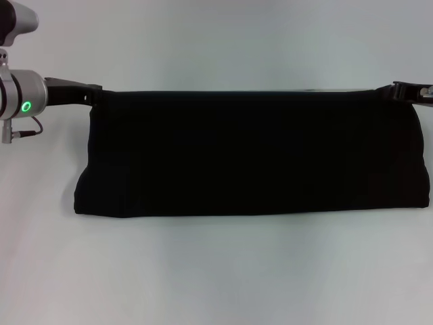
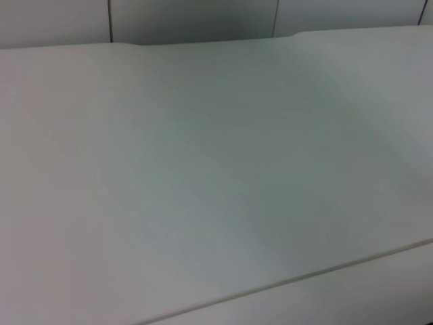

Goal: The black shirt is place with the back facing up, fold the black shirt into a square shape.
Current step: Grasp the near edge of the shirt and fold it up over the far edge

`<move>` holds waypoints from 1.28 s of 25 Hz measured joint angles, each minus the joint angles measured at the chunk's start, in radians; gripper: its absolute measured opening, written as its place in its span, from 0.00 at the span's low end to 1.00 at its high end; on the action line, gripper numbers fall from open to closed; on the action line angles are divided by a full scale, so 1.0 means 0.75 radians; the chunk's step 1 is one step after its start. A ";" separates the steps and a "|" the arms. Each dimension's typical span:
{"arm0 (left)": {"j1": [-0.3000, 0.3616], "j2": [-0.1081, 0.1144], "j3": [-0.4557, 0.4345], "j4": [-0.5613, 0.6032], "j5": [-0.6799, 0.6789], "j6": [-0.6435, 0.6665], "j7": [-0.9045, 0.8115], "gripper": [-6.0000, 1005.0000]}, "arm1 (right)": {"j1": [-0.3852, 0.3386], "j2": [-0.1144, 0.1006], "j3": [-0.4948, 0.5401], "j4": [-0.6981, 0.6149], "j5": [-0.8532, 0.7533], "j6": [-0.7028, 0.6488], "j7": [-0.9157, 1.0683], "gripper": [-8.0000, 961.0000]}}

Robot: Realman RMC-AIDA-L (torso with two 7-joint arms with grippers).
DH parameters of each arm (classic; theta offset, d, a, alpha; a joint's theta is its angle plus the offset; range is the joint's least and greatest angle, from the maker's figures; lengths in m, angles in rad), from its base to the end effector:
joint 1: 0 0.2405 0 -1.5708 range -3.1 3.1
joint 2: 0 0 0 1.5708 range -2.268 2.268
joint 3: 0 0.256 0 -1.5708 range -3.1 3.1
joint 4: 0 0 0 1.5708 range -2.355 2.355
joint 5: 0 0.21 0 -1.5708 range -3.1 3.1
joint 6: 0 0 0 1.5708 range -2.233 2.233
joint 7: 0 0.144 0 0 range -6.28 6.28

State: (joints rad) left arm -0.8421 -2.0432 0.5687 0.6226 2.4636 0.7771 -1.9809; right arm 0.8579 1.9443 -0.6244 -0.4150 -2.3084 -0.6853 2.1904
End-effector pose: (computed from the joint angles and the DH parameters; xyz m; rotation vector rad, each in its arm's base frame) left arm -0.2621 0.4696 0.0461 -2.0538 -0.9766 -0.2079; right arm 0.2810 0.4744 0.0496 -1.8726 1.3087 0.3654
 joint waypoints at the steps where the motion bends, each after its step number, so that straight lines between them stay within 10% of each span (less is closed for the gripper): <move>1: 0.000 0.000 0.000 -0.001 0.000 -0.001 0.000 0.01 | 0.001 0.000 -0.007 0.004 0.000 0.010 0.000 0.06; 32: 0.000 -0.004 -0.002 -0.008 0.000 -0.010 -0.007 0.01 | 0.028 -0.003 -0.075 0.021 0.000 0.057 -0.016 0.08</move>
State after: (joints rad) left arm -0.8421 -2.0463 0.5674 0.6166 2.4635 0.7700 -1.9865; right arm 0.8791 1.9421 -0.6804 -0.3989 -2.3083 -0.6425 2.1782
